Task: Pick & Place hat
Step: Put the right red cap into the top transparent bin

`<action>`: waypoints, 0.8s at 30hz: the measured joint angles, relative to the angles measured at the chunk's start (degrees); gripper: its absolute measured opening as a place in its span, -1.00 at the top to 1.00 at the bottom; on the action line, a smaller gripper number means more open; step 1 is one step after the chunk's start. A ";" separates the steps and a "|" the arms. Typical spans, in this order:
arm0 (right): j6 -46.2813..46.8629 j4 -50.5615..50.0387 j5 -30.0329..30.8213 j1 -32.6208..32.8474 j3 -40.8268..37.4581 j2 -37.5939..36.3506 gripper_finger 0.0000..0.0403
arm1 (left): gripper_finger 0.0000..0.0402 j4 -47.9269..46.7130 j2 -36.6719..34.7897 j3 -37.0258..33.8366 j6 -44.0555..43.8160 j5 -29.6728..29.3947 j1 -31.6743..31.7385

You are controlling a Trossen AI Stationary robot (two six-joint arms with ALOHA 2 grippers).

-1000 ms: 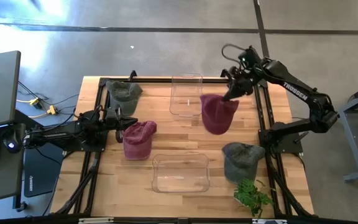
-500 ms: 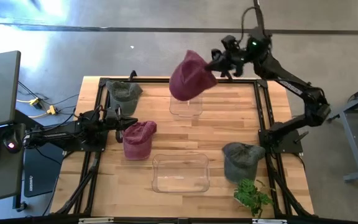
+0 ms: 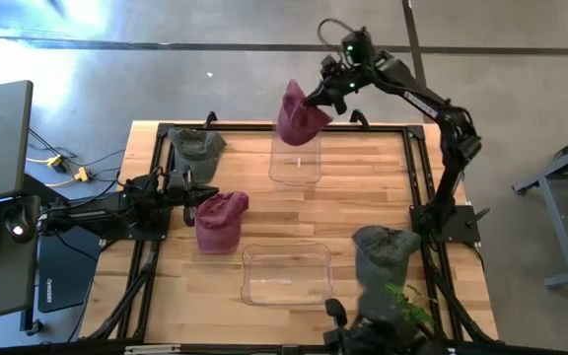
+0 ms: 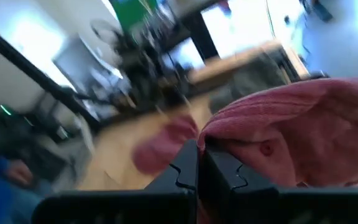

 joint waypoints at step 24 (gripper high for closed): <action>-66.69 -8.44 46.48 12.48 3.43 6.35 0.93 | 1.00 0.01 0.00 0.00 0.00 -0.02 0.01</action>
